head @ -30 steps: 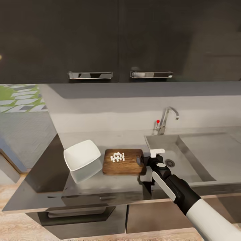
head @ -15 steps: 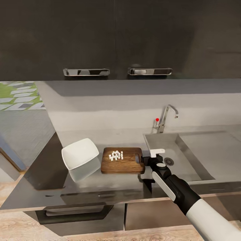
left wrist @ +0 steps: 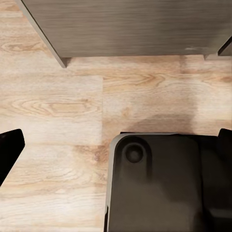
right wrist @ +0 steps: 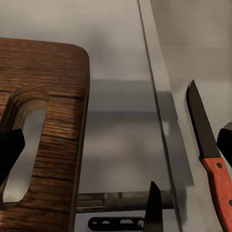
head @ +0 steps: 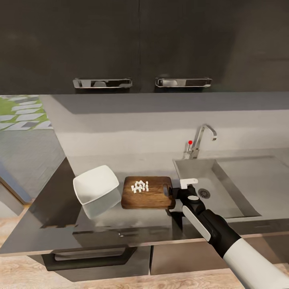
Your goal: In the kitchen, take the Vidalia onion out of the sink, dice it on the chopping board with the paring knife, put the diced onion into the bowl on the countertop, then place both the paring knife and the chopping board into the sink.
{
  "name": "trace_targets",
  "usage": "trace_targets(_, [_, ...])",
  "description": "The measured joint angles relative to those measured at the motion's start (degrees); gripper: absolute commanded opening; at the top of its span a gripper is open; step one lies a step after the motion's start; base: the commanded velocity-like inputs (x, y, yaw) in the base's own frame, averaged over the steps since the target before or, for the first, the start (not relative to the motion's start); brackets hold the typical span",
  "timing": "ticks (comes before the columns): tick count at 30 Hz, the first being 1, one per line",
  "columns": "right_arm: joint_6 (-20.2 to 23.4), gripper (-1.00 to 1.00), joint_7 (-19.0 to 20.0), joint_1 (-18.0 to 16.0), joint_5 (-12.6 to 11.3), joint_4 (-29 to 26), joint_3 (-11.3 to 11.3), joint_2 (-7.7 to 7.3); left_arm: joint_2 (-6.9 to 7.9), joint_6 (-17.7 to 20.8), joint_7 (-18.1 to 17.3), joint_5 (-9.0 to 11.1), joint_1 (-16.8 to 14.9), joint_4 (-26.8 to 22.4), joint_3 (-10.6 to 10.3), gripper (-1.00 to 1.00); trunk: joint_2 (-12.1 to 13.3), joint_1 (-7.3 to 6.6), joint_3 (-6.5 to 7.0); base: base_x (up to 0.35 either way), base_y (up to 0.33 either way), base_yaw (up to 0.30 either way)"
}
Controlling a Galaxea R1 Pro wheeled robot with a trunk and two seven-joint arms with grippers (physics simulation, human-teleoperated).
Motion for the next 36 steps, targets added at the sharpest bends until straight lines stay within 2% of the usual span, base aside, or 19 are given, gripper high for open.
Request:
trace_targets(20, [0.0,1.00,0.0,0.0,0.0,0.0,0.0,0.00,0.00,0.0,0.0,0.0,0.0,0.0,0.0,1.00,0.0,0.00,-0.06,0.050,0.000,0.000])
trace_targets(36, [0.0,1.00,0.0,0.0,0.0,0.0,0.0,0.00,0.00,0.0,0.0,0.0,0.0,0.0,0.0,1.00,0.0,0.00,-1.02,0.000,0.020,0.000])
